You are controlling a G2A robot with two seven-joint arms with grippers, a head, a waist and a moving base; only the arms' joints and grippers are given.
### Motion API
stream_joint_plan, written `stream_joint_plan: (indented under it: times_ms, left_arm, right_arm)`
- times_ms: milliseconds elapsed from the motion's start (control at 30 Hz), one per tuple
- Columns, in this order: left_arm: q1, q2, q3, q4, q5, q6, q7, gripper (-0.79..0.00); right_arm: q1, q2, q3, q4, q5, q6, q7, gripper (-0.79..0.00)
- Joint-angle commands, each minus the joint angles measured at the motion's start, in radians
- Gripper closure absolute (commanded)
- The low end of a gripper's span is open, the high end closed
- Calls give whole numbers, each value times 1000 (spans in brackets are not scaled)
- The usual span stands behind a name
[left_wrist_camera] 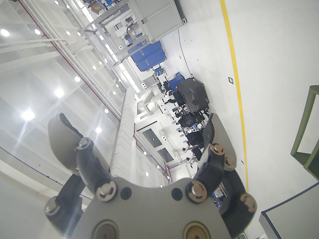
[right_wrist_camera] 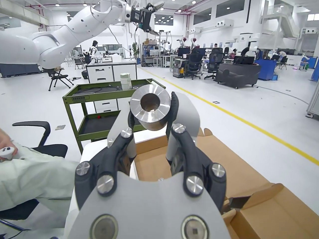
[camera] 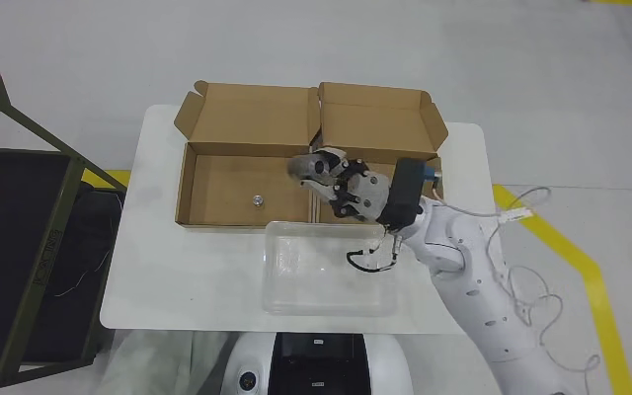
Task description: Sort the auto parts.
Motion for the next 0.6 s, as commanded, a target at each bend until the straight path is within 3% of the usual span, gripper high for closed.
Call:
stream_joint_plan:
  times_ms: [0, 567]
  left_arm:
    - [0, 0, 0, 0, 0, 0, 0, -785]
    - [0, 0, 0, 0, 0, 0, 0, -785]
  right_arm:
    - [21, -4, -19, 25, 8, 5, 14, 0]
    - [171, -52, -175, 285, 59, 74, 121, 0]
